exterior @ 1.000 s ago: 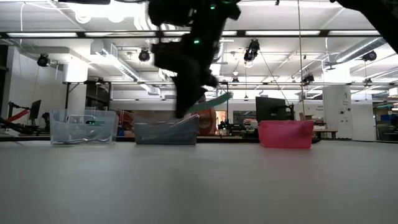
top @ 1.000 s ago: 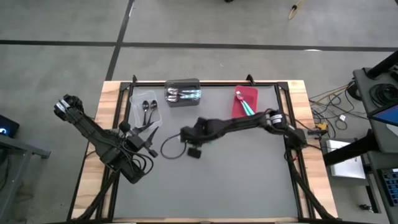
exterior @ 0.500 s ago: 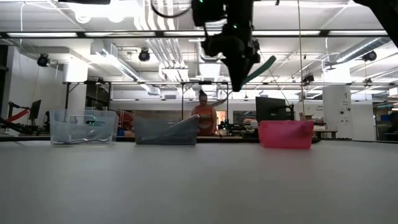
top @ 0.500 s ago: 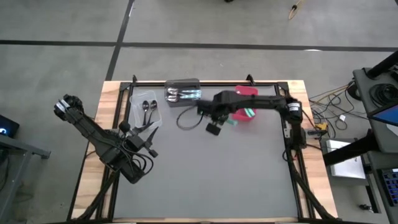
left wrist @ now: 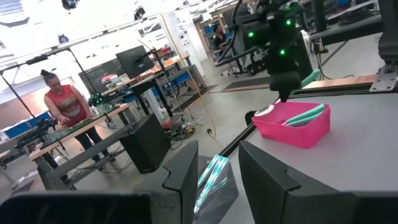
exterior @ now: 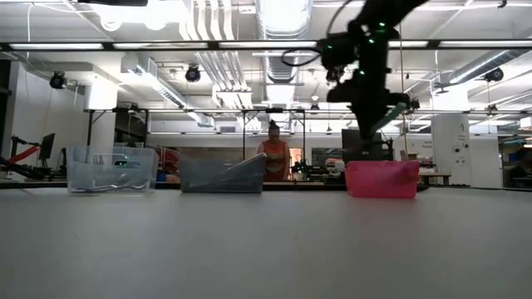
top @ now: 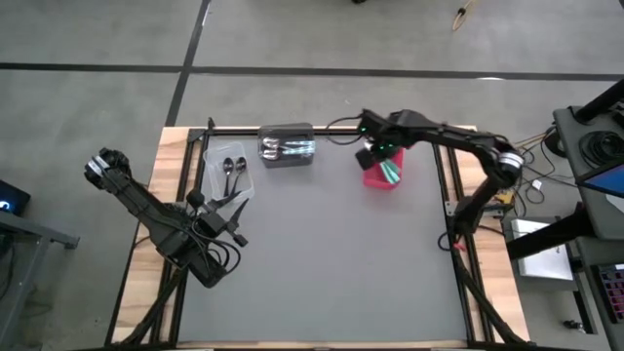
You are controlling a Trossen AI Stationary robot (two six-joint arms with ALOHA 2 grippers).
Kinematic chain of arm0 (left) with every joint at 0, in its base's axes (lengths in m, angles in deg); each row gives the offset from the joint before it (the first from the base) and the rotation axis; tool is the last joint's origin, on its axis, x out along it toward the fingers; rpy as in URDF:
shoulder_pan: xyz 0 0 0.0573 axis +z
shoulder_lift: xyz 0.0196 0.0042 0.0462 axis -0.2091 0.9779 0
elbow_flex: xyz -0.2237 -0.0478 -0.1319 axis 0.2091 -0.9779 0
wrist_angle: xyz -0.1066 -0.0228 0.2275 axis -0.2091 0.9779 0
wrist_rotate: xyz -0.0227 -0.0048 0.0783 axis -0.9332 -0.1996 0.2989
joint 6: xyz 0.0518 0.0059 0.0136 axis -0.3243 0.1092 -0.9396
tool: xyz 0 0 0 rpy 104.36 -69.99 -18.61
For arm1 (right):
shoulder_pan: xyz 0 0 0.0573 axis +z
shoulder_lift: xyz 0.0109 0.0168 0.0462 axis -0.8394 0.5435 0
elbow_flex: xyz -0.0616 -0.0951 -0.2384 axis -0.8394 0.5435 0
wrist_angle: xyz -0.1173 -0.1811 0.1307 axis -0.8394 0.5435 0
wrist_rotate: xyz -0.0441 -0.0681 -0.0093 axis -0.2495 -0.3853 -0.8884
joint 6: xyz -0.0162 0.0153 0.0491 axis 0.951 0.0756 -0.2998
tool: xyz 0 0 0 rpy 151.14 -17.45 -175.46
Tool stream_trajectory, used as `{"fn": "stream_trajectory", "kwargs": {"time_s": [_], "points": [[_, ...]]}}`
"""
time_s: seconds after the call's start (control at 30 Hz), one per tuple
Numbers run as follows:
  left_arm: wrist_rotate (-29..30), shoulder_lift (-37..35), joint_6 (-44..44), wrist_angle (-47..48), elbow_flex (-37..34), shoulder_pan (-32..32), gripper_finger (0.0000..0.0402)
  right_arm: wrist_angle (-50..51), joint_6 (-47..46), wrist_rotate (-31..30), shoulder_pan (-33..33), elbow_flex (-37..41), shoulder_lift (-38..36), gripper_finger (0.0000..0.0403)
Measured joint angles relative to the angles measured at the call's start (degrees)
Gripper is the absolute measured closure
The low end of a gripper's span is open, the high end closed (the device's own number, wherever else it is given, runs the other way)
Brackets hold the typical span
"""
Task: Sort silverware by color (type)
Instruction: Put the green spoon into the red bin
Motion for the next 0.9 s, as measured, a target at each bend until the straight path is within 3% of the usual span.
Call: {"fn": "stream_trajectory", "kwargs": {"time_s": [0.17,0.37,0.9], "points": [[0.0,0.0,0.0,0.0,0.0,0.0,0.0303,-7.8,-4.0,2.9,-4.4,9.4,-4.5,0.0370],[0.1,0.0,0.0,-0.1,0.0,0.0,0.0303,-10.6,-4.8,3.2,-5.8,14.6,-4.9,0.0370],[0.2,0.0,0.0,-0.2,0.0,0.0,0.0303,-17.5,-2.2,3.8,-8.0,17.6,-4.7,0.0370]]}}
